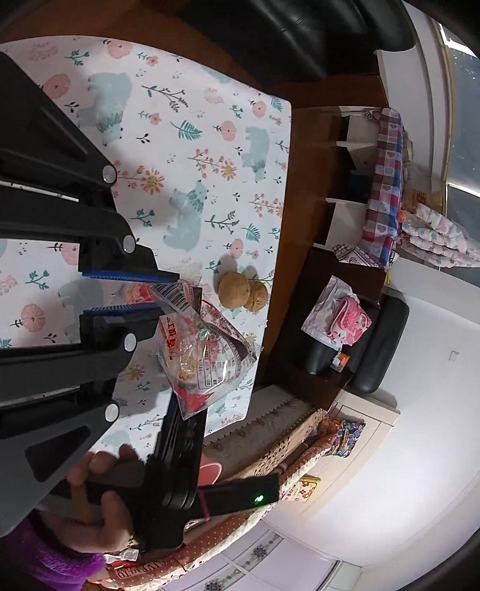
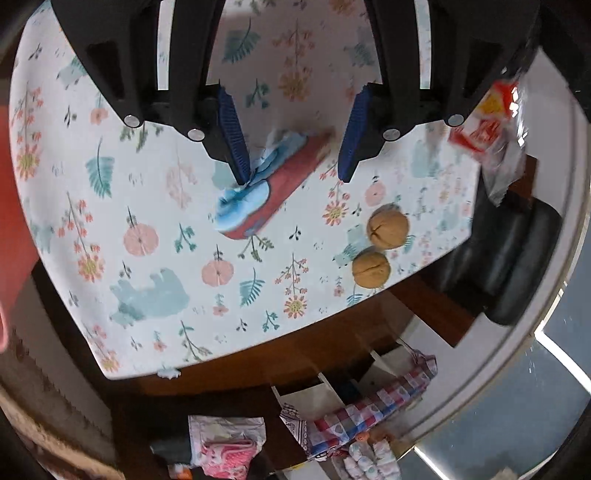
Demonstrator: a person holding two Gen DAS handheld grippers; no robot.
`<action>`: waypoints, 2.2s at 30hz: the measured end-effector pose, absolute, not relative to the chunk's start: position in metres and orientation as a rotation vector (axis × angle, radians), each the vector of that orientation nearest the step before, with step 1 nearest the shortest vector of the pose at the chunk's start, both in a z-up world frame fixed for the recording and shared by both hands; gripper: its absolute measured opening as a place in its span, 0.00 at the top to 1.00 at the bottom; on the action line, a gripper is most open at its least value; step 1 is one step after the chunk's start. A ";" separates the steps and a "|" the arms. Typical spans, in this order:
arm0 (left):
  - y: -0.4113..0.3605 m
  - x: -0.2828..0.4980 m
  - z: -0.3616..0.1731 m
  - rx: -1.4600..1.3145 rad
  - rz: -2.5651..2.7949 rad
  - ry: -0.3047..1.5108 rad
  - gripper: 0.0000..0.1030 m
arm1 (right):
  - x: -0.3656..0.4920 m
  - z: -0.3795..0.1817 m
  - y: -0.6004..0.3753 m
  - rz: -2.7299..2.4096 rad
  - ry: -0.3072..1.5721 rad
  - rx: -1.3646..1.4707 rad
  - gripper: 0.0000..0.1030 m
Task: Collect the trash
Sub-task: 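Grasp the clear snack wrapper with the left tool while the right tool grasps the red-blue wrapper, then carry both wrappers over the pink bucket and open both tools to drop them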
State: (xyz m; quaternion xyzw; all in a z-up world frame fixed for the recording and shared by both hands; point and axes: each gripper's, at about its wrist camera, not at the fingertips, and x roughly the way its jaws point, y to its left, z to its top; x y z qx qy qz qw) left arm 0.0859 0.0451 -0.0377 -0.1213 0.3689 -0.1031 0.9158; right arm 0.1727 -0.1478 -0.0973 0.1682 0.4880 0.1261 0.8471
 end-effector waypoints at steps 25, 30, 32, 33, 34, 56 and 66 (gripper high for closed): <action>0.020 0.084 -0.039 -0.237 -0.221 0.813 0.90 | 0.102 -0.071 -0.172 0.280 0.912 0.061 0.88; 0.006 0.081 -0.040 -0.217 -0.225 0.837 0.90 | 0.079 -0.076 -0.178 0.271 0.922 0.022 0.88; 0.001 0.080 -0.040 -0.208 -0.222 0.850 0.90 | 0.072 -0.078 -0.183 0.271 0.930 0.019 0.88; -0.002 0.079 -0.040 -0.205 -0.220 0.855 0.90 | 0.068 -0.080 -0.184 0.272 0.934 0.021 0.88; -0.004 0.079 -0.041 -0.202 -0.220 0.860 0.90 | 0.065 -0.082 -0.186 0.275 0.939 0.026 0.88; -0.055 0.075 -0.036 -0.091 -0.208 0.893 0.90 | 0.035 -0.093 -0.211 0.350 0.915 0.039 0.86; -0.087 0.079 -0.023 -0.038 -0.242 0.862 0.90 | 0.024 -0.069 -0.242 0.335 0.807 0.131 0.89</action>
